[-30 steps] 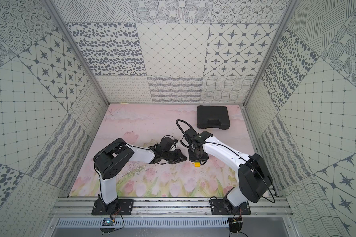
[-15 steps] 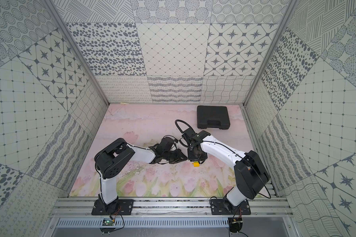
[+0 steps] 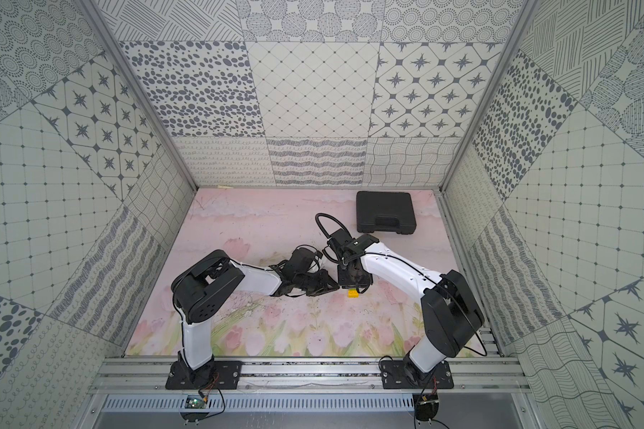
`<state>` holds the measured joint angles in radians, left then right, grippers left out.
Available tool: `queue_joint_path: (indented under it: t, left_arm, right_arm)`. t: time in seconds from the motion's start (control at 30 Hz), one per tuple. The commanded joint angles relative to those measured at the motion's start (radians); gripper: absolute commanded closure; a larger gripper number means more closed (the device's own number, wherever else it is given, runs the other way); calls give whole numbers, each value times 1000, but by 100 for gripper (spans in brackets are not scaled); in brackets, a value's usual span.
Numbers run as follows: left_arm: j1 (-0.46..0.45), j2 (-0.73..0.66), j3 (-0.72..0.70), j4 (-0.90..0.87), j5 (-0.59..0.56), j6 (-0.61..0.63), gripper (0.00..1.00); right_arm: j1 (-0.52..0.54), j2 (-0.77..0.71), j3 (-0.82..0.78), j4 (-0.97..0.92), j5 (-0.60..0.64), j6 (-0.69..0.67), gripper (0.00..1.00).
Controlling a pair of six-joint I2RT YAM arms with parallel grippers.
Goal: Assemble the number 4 with lego
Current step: Assemble the lego brick with the lego brick.
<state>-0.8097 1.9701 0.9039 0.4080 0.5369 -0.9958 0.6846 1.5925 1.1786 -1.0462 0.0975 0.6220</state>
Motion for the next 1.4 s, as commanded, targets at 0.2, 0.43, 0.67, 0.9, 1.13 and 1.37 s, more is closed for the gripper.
queue_joint_path:
  t: [0.2,0.43,0.67,0.9,1.13,1.37]
  left_arm:
    - [0,22,-14,-214,-108,-1,86]
    - [0,21,-17,-212,-107,-3,86]
    - [4,21,-23,-203,-105,-7,86]
    - [6,21,-28,-198,-103,-10,86]
    - [7,21,-31,-193,-100,-12,86]
    - [11,16,-38,-186,-100,-16,86]
  right_arm:
    - [-3,34,0,-2,34,23,74]
    - [-1,58,-26,12,42,46,74]
    - [5,92,-68,55,12,54,75]
    - [6,118,-39,28,12,18,75]
    - [2,119,10,-21,40,5,75]
    - [4,129,-86,46,15,26,75]
